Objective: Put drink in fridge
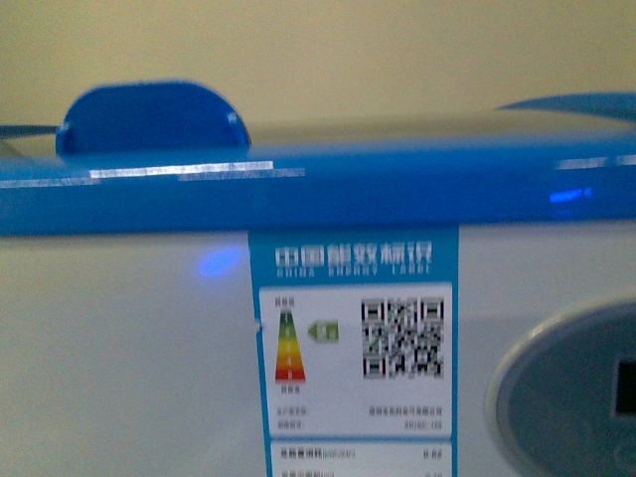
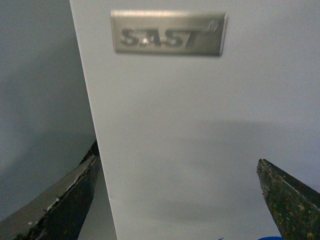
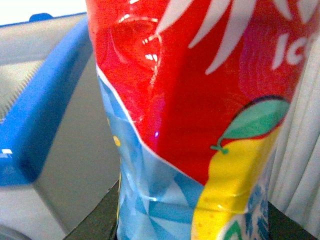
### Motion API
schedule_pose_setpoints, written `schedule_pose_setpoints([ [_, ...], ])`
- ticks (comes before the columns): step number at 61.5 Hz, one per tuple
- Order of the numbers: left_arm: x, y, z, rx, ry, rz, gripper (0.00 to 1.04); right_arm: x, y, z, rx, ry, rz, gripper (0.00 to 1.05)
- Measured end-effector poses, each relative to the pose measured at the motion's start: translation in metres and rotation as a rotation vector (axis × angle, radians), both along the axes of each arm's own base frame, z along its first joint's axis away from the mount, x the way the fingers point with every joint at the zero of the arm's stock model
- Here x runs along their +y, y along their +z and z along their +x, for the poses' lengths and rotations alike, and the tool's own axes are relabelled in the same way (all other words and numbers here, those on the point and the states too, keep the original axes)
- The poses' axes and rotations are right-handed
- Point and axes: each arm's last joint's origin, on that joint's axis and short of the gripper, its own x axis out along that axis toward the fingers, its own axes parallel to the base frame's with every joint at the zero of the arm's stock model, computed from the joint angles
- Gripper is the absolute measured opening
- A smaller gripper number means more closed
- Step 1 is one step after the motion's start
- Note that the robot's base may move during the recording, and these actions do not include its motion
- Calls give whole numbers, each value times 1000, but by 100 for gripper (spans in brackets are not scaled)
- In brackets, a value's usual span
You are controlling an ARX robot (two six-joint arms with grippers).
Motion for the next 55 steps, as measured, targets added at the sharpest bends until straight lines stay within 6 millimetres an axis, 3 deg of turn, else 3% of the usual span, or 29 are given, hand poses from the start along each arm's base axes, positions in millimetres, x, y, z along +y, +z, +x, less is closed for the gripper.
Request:
schedule_pose_setpoints([
  [50, 0, 0, 0, 2, -2, -4, 97, 0, 1, 0, -2, 0, 0, 40],
  [55, -1, -1, 1, 119, -54, -88, 97, 0, 1, 0, -2, 0, 0, 40],
])
